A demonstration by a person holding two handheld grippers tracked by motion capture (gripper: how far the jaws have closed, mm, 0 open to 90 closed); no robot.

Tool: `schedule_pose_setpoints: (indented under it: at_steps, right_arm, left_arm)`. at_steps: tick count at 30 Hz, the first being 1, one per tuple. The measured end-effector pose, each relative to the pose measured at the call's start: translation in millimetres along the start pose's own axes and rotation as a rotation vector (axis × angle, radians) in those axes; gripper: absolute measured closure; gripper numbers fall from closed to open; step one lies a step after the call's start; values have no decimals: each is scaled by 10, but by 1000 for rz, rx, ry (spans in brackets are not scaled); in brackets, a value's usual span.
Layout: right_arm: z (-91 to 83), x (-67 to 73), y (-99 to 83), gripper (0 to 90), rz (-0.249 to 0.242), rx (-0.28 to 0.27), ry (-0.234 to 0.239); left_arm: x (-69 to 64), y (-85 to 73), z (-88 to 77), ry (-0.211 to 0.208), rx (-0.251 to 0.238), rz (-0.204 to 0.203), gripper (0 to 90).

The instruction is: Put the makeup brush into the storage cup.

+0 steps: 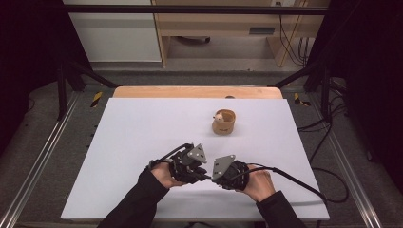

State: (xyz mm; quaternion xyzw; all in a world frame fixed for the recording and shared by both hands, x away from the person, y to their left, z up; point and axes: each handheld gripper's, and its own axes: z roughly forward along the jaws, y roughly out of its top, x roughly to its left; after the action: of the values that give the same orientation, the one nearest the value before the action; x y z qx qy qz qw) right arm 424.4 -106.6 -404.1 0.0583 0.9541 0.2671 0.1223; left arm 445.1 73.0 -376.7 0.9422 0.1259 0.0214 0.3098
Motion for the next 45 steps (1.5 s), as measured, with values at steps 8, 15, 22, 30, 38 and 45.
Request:
schedule_pose_setpoints:
  at_steps: [8,15,22,30,38,45]
  right_arm:
    - [-8,-29,-9,839,41,-2,-13]
    - [-40,-74,-48,839,85,-18,-37]
    - [-94,-125,-128,839,165,-65,-72]
    - [-123,-146,-210,839,241,-142,-102]
    - [-126,-117,-285,839,275,-200,-120]
    - [-136,-131,-318,839,302,-240,-124]
  left_arm:
    - [52,-54,-75,47,-69,-36,693]
    - [120,-180,-264,147,-180,-122,475]
    - [147,-401,-407,227,-291,-243,319]
    - [114,-583,-393,234,-363,-306,247]
    - [71,-660,-332,231,-421,-339,223]
    - [80,-750,-273,228,-522,-391,213]
